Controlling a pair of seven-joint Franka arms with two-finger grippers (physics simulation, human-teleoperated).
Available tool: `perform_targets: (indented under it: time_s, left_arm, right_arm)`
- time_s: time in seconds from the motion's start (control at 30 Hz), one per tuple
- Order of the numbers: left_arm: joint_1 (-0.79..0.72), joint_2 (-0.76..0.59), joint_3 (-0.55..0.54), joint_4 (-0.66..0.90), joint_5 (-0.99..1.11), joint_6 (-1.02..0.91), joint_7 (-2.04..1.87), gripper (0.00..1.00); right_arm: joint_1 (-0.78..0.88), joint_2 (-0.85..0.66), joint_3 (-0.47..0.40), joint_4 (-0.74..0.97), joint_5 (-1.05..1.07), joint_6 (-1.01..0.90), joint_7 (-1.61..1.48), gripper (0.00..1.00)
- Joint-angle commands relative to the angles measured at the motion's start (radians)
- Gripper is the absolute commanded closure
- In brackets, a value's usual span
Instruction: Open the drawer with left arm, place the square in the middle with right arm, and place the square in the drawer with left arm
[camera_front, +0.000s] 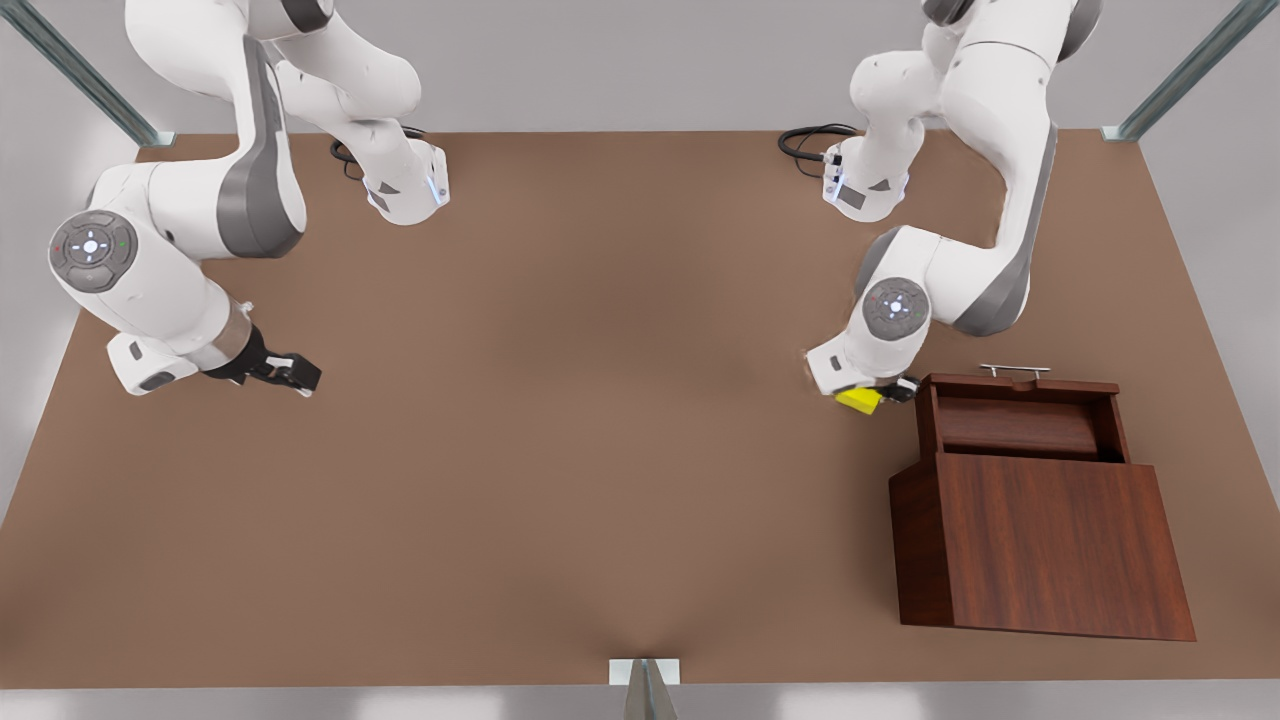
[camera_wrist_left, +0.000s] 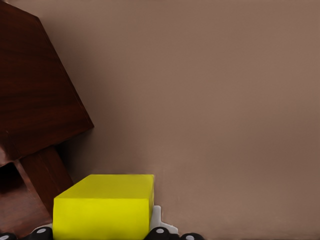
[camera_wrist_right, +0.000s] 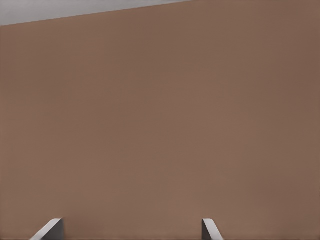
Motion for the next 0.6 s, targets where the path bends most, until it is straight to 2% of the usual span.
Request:
perform_targets:
  time_s: [0.0,0.07,0.2,0.27,0.5,0.53,0.57]
  left_arm:
    - [0.016,-0.015,0.0,0.001,-0.021,-0.018,0.007,0.32]
    - [0.157,-0.046,0.008,0.006,-0.021,-0.04,0.151,0.32]
    - [0.266,-0.058,0.179,0.028,-0.076,-0.06,0.194,0.31]
    - [0.272,-0.051,0.27,0.028,-0.113,-0.036,0.191,0.3]
    - [0.303,0.055,0.284,0.017,-0.184,0.147,0.176,0.28]
    - [0.304,0.061,0.284,0.017,-0.184,0.149,0.176,0.27]
    - [0.303,0.063,0.284,0.015,-0.184,0.149,0.177,0.16]
  right_arm:
    - [0.0,0.0,0.0,0.0,0.0,0.0,0.0,0.0]
    - [-0.003,0.0,0.0,-0.002,0.0,0.0,0.0,0.0]
    - [-0.011,0.0,0.0,-0.002,0.001,0.0,0.0,0.0]
    - [-0.011,0.001,0.0,-0.002,0.001,0.002,0.0,0.0]
    - [-0.016,0.008,0.0,-0.002,0.001,0.0,0.0,0.0]
    - [-0.019,0.008,0.0,-0.002,0.001,0.0,0.0,0.0]
    - [-0.023,0.008,-0.002,-0.002,0.017,-0.003,0.0,0.0]
